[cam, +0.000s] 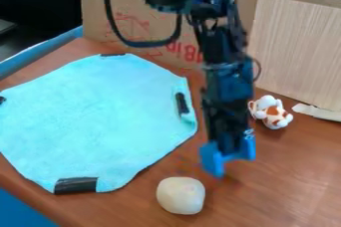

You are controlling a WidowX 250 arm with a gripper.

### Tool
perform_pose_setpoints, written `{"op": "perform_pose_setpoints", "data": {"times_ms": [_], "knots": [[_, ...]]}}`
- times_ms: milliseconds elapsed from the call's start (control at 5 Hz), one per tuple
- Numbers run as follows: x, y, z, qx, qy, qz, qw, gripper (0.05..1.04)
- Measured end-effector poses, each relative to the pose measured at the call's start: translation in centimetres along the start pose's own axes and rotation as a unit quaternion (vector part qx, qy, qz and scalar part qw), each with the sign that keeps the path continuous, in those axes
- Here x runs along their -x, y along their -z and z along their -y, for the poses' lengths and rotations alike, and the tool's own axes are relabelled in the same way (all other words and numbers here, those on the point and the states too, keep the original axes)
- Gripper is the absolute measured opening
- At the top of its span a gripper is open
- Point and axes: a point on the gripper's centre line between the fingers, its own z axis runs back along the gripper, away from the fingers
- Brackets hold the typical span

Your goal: Remove the blue figure from the top edge of the cloth

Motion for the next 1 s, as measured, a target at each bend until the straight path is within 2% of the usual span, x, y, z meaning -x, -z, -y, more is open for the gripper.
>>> {"op": "perform_pose_setpoints", "data": {"times_ms": [200, 400, 600, 800, 1000], "knots": [[-0.9, 0.4, 0.3, -0.03, 0.007, 0.012, 0.9995, 0.313], [-1.0, 1.6, -0.5, -0.048, -0.011, 0.007, 0.9988, 0.607], [-0.3, 1.6, -1.3, -0.058, -0.019, 0.01, 0.9981, 0.904], [0.9, 0.3, -1.4, -0.056, -0.023, 0.02, 0.998, 1.006], [3.0, -6.0, -2.2, -0.057, -0.031, 0.096, 0.9933, 1.001]]}}
